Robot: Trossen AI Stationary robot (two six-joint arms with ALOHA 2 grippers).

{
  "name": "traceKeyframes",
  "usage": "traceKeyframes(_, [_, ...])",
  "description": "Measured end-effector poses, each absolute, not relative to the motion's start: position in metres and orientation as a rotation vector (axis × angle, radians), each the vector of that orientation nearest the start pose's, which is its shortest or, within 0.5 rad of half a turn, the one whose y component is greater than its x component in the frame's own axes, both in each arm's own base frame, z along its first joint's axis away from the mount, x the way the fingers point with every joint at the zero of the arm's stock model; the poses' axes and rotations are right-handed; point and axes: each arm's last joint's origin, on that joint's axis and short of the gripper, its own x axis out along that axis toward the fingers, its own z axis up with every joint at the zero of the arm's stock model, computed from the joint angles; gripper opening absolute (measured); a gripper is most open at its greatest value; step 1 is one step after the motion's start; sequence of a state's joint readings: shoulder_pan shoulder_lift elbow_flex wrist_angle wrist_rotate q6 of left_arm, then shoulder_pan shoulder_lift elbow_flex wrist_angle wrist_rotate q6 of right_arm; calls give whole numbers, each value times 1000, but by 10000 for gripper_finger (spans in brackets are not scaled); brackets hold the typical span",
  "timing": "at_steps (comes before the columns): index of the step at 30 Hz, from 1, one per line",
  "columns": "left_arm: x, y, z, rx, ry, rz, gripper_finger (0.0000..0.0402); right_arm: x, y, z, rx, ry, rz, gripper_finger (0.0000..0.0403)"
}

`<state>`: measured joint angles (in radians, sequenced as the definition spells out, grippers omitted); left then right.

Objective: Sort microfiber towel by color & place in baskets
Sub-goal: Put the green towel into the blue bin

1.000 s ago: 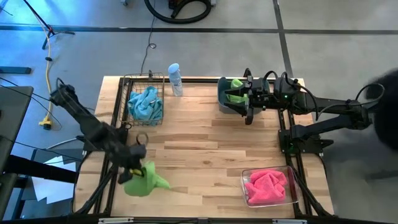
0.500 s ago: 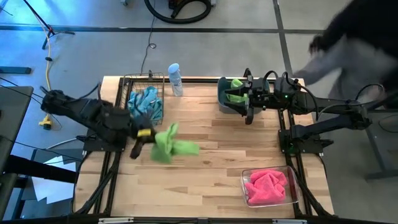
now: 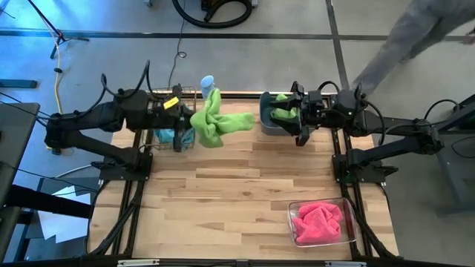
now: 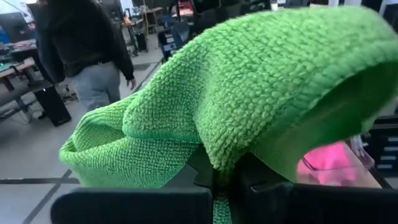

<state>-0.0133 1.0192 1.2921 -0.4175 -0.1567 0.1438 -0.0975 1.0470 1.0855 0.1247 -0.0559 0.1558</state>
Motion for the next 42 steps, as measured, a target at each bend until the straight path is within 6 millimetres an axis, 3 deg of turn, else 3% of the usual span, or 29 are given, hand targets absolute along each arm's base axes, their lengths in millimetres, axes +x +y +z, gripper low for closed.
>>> traceKeyframes(7, [214,18,439,152,96,117,0,225,-20,418,142,-178,-20,243])
traceKeyframes(16, [247,27,425,141,117,66,0,235,-9,413,97,-160,23,243])
traceKeyframes(23, [248,30,426,103,90,39,0,235,-5,413,104,-161,38,243])
traceKeyframes(26, [251,31,415,75,33,38,0,237,-6,412,105,-155,14,243])
traceKeyframes(30, [257,31,396,36,-43,39,0,243,-7,407,101,-131,-16,243])
traceKeyframes(42, [264,31,389,33,-31,32,0,268,-8,386,16,-35,-39,243])
